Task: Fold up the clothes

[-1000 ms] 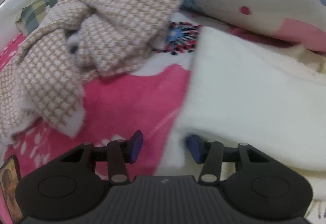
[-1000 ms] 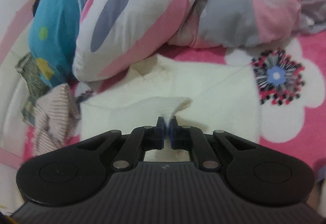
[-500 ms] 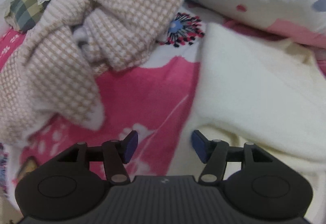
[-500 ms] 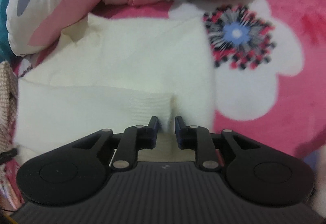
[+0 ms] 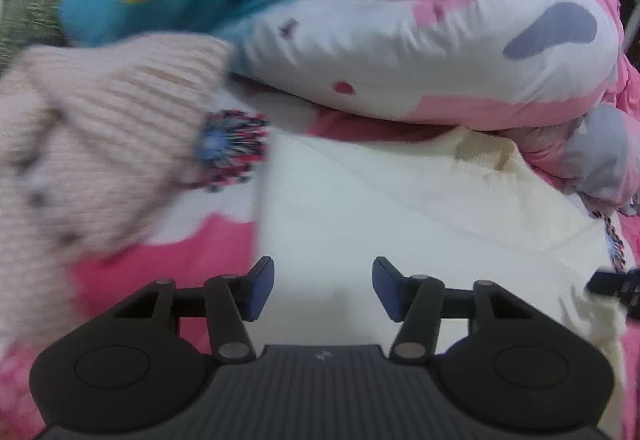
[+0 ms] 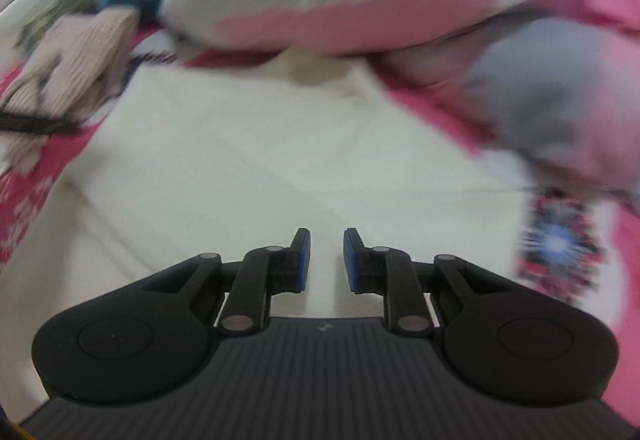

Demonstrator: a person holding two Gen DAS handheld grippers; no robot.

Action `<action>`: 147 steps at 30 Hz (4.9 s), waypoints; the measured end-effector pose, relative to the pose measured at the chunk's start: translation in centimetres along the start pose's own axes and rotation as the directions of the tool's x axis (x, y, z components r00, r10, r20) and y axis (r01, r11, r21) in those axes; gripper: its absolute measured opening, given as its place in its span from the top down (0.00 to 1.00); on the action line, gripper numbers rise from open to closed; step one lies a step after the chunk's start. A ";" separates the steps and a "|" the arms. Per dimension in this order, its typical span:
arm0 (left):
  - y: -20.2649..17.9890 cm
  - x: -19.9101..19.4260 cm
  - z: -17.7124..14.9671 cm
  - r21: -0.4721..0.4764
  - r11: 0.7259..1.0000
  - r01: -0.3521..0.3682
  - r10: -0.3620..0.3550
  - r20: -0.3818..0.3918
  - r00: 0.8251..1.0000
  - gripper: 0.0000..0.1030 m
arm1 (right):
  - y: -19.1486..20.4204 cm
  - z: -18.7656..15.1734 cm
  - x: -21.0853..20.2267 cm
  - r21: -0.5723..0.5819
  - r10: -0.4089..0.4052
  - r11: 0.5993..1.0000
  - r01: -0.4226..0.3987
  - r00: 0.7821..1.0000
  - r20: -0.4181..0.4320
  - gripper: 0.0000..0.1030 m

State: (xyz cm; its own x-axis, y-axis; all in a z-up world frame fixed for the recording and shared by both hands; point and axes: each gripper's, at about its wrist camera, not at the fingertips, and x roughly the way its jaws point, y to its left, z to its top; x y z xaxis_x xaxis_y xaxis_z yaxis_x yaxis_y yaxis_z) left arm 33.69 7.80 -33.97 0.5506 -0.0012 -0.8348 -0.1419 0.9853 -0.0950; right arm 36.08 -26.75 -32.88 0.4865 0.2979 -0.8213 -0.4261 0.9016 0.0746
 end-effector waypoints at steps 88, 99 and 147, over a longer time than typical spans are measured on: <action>2.1 -12.7 2.9 -0.056 0.998 -0.036 0.044 0.167 0.985 0.32 | -1.8 2.0 -5.9 0.225 0.237 0.928 -0.298 0.936 0.262 0.86; 14.1 -27.5 -7.1 -0.116 0.985 -0.125 0.126 0.001 0.992 0.34 | 2.9 -11.6 -13.9 0.500 0.157 0.847 -0.181 0.983 0.090 0.82; 9.0 -15.2 -24.7 -0.060 0.957 0.285 -0.280 -0.455 0.845 0.60 | 7.4 -34.7 -15.9 0.916 0.047 0.401 0.018 0.998 -0.040 0.55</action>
State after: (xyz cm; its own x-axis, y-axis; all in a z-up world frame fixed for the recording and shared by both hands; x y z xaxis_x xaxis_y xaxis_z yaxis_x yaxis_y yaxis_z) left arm 3.75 12.43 -35.49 0.1307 -0.3551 -0.9257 -0.0283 0.9319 -0.3615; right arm -1.28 -35.75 -38.88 0.4350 0.3268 -0.8390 0.5362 0.6546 0.5329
